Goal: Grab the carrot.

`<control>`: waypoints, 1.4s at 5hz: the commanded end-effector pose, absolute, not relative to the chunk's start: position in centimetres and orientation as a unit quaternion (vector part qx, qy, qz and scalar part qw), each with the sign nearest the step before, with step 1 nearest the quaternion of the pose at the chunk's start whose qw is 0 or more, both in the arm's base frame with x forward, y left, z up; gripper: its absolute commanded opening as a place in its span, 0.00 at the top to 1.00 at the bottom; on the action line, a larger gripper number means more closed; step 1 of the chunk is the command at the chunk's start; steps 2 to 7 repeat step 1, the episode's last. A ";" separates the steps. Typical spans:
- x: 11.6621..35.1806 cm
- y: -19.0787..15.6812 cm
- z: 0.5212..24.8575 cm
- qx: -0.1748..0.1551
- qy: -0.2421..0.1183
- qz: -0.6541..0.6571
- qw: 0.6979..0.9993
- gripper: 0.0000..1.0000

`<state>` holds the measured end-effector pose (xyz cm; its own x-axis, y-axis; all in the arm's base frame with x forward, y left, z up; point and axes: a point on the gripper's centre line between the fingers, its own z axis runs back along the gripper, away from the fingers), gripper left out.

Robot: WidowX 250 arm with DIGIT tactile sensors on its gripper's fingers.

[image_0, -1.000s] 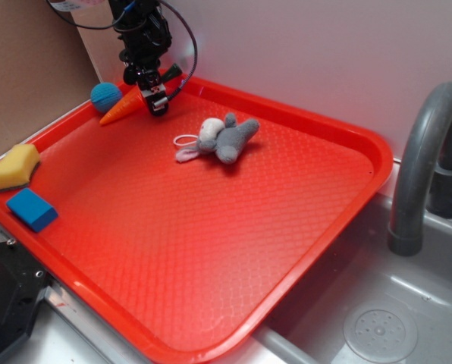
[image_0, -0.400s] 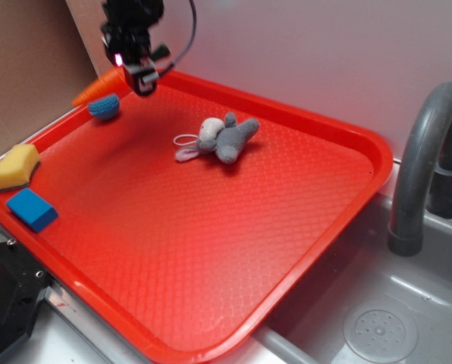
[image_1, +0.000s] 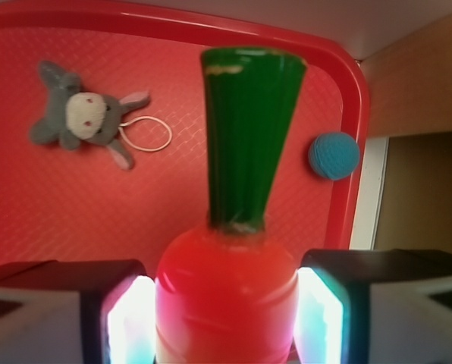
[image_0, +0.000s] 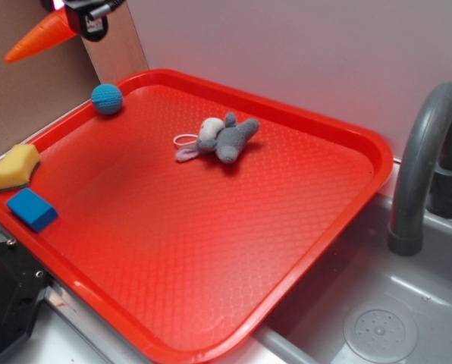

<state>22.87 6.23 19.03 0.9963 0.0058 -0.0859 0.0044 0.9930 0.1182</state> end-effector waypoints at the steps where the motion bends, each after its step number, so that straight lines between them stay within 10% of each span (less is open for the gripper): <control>1: 18.8 7.3 23.6 0.037 -0.017 0.116 0.992 1.00; 7: 18.8 7.3 23.6 0.037 -0.017 0.116 0.992 1.00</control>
